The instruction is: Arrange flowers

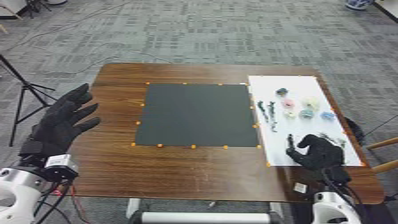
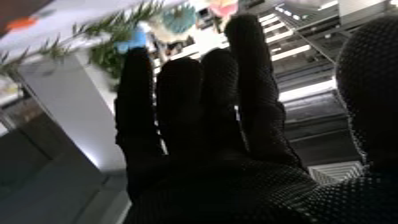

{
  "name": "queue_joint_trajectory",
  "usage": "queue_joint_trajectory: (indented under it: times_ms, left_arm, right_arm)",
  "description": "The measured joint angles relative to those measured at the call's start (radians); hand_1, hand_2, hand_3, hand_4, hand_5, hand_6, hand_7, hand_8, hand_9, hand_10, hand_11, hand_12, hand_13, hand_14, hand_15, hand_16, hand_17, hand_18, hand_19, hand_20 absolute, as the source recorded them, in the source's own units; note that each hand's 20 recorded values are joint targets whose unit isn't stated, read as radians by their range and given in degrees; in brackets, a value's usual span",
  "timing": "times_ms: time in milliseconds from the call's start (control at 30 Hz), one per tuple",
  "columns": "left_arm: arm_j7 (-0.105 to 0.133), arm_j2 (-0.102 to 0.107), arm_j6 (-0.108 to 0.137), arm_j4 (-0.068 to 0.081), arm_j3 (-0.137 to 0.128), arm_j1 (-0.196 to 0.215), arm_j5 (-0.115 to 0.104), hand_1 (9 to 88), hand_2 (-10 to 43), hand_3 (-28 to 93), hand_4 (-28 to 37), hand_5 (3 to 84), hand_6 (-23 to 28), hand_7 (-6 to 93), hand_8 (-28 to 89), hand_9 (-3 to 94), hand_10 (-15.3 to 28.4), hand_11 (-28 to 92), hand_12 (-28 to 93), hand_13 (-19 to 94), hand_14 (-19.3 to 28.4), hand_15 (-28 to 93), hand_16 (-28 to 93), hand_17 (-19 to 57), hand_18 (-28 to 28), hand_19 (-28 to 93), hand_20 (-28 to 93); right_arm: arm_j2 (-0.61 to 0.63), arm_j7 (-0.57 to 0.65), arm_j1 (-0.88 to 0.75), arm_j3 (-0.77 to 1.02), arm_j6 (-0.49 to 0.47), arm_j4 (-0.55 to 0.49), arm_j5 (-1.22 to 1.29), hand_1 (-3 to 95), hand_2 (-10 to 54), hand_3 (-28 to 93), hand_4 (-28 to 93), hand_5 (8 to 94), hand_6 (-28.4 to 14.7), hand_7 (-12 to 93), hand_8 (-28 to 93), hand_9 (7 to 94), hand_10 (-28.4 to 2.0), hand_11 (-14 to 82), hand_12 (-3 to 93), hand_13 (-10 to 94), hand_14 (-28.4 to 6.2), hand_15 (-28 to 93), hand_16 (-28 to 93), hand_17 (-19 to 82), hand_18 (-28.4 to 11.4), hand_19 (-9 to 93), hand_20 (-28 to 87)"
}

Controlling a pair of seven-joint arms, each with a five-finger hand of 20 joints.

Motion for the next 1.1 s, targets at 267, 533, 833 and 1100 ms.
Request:
queue_joint_trajectory:
  times_ms: [267,533,833,1100]
  left_arm:
    - [0.001,0.0,0.001,-0.001,0.0,0.0,0.0,28.3,-9.5,64,-28.3,15.3,-0.8,20.2,-10,10.9,6.9,18,24,4,10.5,40,-4,-11.5,20.4,38,9]
    - [0.002,-0.001,0.001,-0.01,-0.011,0.014,-0.001,28.1,-9.5,64,-28.3,15.4,-0.7,20.1,-10,10.9,6.8,18,24,4,10.5,40,-4,-11.5,20.4,38,9]
    - [0.003,0.001,0.002,-0.01,-0.013,0.015,-0.001,28.0,-9.4,65,-28.3,15.4,-0.7,20.1,-9,10.9,6.9,18,24,4,10.6,40,-4,-11.6,20.5,38,9]
    - [0.003,0.004,0.006,-0.01,-0.018,0.015,-0.002,28.1,-9.4,64,-28.3,15.4,-0.6,19.9,-9,10.9,6.9,18,24,4,10.6,40,-4,-11.6,20.5,38,9]
  right_arm:
    - [-0.018,-0.005,0.056,-0.037,-0.017,0.014,0.006,23.3,-9.5,82,-28,47.7,-1.5,58,-22,44.7,-14.1,66.7,53.3,42,-14.5,82,41,18,-19.1,66,36]
    - [-0.018,0.056,0.076,-0.015,-0.268,-0.023,-0.007,23.1,-9.5,83,-28,47.1,-1.4,57,-22,43.1,-14.7,66.0,52.8,40,-15.2,81,40,16,-19.9,65,36]
    - [0.146,0.051,0.013,0.045,-0.374,-0.053,0.07,22.8,-9.5,83,-28,47.6,-1.7,56,-21,43.1,-14.8,65.9,52.9,40,-15.9,81,40,16,-20.0,65,36]
    - [0.191,0.01,-0.021,0.108,-0.36,-0.053,0.09,23.1,-9.5,83,-28,48.0,-1.6,56,-21,43.8,-14.7,66.1,52.6,40,-15.6,81,40,16,-19.6,66,36]
